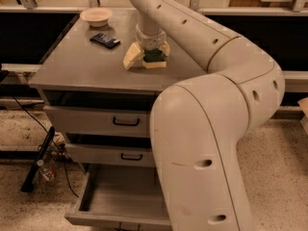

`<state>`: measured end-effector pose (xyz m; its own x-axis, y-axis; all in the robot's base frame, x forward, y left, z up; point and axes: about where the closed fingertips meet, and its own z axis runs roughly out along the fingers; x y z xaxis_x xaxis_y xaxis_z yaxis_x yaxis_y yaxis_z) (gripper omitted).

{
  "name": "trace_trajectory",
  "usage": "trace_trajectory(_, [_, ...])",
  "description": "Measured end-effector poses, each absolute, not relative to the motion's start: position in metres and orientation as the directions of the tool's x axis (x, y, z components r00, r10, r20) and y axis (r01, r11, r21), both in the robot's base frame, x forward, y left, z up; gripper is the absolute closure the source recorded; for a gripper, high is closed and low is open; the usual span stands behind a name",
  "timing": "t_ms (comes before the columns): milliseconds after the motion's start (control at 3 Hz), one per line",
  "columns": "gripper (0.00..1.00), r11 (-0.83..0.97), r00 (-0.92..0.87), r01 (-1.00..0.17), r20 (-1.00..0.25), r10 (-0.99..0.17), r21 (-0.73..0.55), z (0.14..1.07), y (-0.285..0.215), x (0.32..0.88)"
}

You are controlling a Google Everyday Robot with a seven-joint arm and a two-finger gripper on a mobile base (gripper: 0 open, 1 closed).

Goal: Place sponge into bottom drawer

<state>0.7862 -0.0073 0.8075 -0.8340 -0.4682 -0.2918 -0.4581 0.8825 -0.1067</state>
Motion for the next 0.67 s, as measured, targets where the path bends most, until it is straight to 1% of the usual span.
trace_trajectory(667, [0.74,0.882,-0.834,-0.458,-0.292,-0.468,-0.107,0.8074,-0.0073,0.7863])
